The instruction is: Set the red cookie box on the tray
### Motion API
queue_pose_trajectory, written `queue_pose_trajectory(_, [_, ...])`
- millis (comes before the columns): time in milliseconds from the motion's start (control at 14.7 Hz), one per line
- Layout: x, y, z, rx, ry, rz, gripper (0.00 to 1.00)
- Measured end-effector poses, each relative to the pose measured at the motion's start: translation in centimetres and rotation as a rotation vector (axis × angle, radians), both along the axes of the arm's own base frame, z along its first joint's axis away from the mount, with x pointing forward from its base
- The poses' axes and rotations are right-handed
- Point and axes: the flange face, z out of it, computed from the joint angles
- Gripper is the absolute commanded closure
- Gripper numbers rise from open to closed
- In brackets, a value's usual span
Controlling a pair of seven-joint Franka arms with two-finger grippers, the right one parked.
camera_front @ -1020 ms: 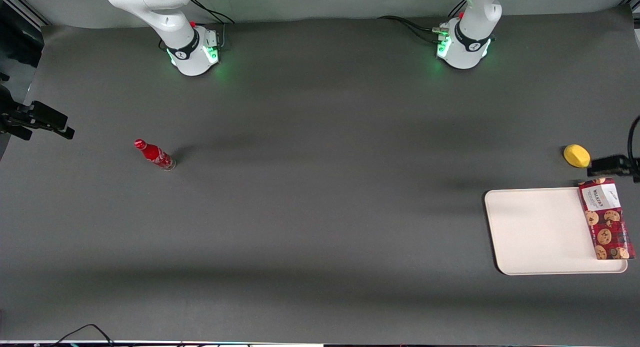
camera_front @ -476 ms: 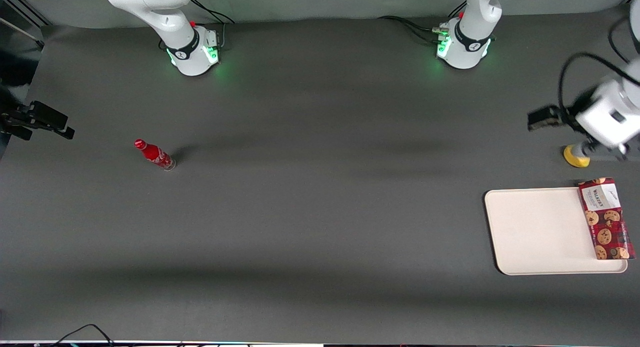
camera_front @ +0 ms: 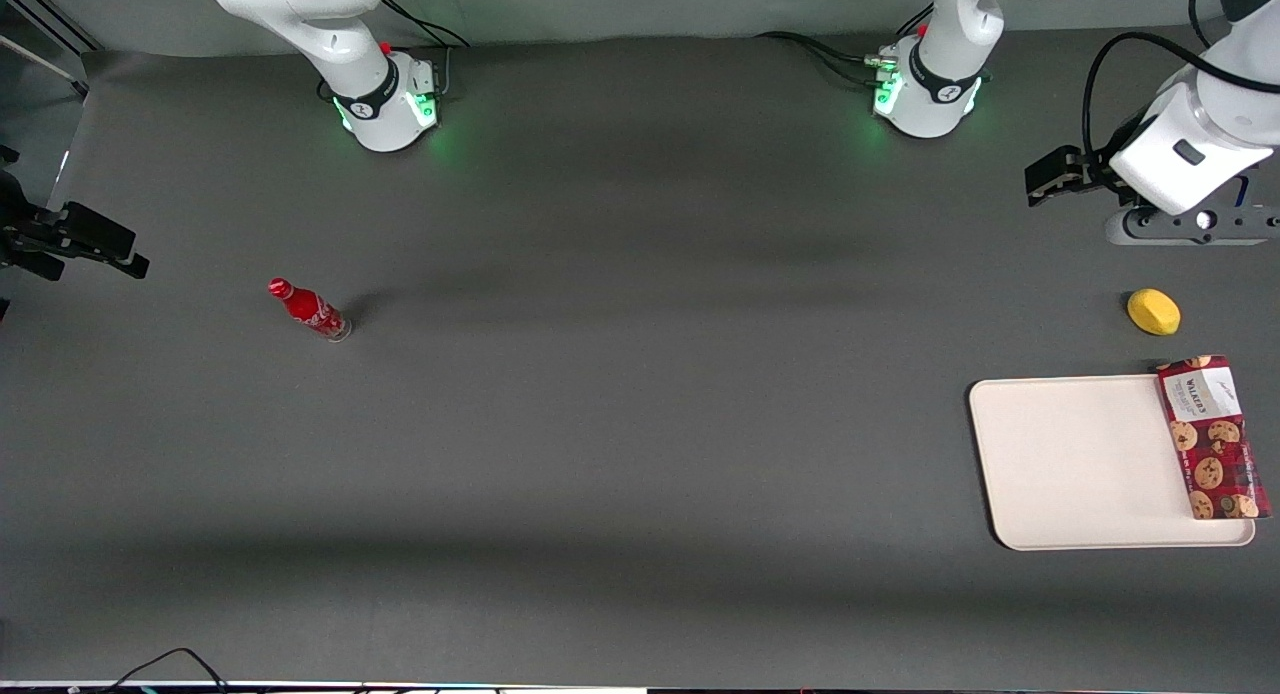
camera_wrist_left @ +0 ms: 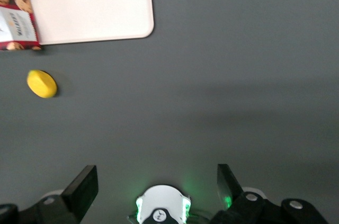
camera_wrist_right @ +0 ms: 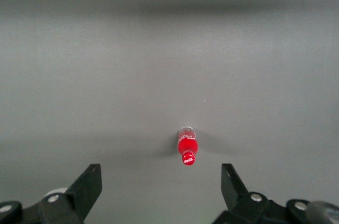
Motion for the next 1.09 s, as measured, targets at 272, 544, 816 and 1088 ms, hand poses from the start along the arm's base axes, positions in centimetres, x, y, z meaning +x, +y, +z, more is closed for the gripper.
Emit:
queue_pose_trajectory(272, [1.1,2.8,-0.5,0.037,-0.029,-0.026,0.00])
queue_pose_trajectory(544, [1.6,4.8,-0.9,0.044,-0.027,-0.022,0.00])
queue_pose_trajectory(816, [1.8,4.5,-0.9,0.045,-0.036,-0.026,0.00])
queue_pose_trajectory(1088, [2.5,4.3,-0.7,-0.020,-0.043,-0.013,0.00])
